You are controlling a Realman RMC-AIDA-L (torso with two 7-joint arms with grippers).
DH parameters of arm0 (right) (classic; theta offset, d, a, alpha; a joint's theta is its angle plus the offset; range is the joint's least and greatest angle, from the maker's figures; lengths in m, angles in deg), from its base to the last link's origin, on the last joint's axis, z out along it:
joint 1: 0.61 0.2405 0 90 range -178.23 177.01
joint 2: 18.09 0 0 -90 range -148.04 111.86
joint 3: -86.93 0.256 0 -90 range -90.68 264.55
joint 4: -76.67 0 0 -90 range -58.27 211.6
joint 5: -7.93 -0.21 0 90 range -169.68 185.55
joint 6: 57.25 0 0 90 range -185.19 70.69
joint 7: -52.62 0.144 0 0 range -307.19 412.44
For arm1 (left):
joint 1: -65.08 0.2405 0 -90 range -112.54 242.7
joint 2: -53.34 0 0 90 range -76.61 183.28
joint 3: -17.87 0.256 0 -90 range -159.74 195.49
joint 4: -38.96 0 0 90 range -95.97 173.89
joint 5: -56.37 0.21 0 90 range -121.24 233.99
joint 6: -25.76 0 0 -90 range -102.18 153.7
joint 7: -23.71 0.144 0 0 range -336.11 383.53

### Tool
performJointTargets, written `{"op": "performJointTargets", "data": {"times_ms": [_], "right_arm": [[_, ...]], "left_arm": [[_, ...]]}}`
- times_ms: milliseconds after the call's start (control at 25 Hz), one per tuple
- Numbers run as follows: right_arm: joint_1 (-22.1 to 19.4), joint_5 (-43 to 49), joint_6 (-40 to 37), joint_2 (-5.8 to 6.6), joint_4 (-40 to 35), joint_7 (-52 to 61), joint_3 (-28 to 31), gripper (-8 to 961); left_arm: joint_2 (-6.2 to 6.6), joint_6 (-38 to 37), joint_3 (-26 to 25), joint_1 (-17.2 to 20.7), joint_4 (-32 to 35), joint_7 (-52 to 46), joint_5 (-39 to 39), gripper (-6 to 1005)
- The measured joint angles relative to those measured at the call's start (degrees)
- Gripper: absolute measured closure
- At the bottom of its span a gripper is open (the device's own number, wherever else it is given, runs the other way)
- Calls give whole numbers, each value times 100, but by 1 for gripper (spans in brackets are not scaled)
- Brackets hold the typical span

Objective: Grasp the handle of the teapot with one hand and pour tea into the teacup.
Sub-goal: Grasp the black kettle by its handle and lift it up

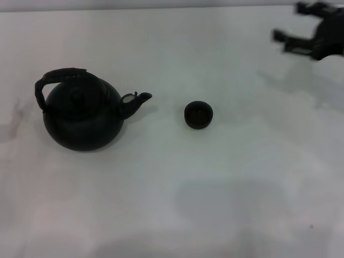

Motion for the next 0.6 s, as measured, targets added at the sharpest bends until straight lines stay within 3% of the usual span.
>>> {"op": "performJointTargets", "data": {"times_ms": [320,600], "right_arm": [[-268,-917,-16,7,-995,-1547,1134,81],[-253,-939,-384,11,-1241,-1668,1342,81]], "left_arm": [[-1,-477,875,190,-8,-43,25,287],[-1,-1064,1507,341,23,-10,25,287]]}}
